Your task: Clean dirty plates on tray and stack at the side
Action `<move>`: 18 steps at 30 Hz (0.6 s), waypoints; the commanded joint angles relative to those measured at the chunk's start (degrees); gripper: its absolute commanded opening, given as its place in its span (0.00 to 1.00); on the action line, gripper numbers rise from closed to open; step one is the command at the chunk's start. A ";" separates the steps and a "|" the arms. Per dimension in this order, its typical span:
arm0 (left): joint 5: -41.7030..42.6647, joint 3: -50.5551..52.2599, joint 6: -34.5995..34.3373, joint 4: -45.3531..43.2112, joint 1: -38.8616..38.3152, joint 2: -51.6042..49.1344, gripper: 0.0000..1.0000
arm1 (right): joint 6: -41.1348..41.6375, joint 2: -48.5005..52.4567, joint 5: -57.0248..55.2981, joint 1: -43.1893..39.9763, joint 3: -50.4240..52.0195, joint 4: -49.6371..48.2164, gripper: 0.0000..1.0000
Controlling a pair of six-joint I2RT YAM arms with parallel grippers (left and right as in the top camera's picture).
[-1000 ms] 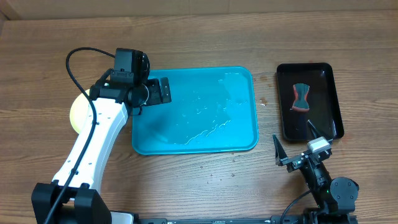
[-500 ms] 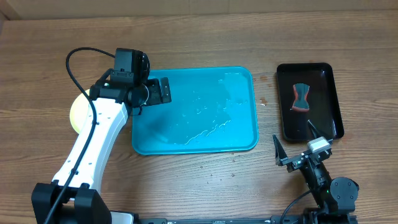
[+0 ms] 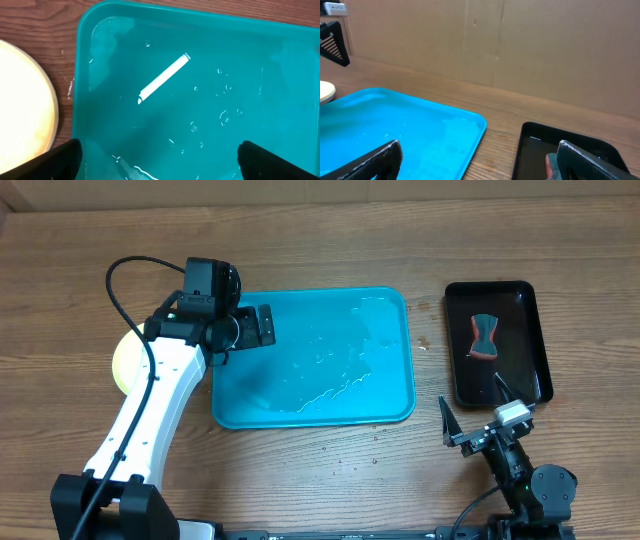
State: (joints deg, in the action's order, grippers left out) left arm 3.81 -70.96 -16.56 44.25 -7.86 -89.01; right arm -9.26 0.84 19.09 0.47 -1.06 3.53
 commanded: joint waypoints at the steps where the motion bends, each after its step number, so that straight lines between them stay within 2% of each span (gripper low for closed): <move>1: -5.29 2.99 0.26 0.33 -0.15 6.38 1.00 | -0.17 -0.68 0.09 0.44 0.61 -0.46 1.00; 5: -7.56 8.48 0.46 -2.08 -0.07 14.80 1.00 | -0.17 -0.68 0.09 0.44 0.61 -0.46 1.00; 9: -6.25 18.10 4.98 -13.77 -0.04 24.46 1.00 | -0.17 -0.68 0.09 0.44 0.61 -0.46 1.00; 15: -1.46 36.61 15.17 -34.07 0.26 41.72 1.00 | -0.20 -0.68 0.09 0.44 0.61 -0.46 1.00; 18: 0.46 45.51 19.69 -41.38 1.44 50.75 1.00 | -0.17 -0.68 0.09 0.44 0.61 -0.46 1.00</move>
State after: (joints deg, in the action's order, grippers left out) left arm 1.13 -32.27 -4.80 6.09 -7.60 -44.97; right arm -9.23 0.84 19.11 0.51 -1.06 3.44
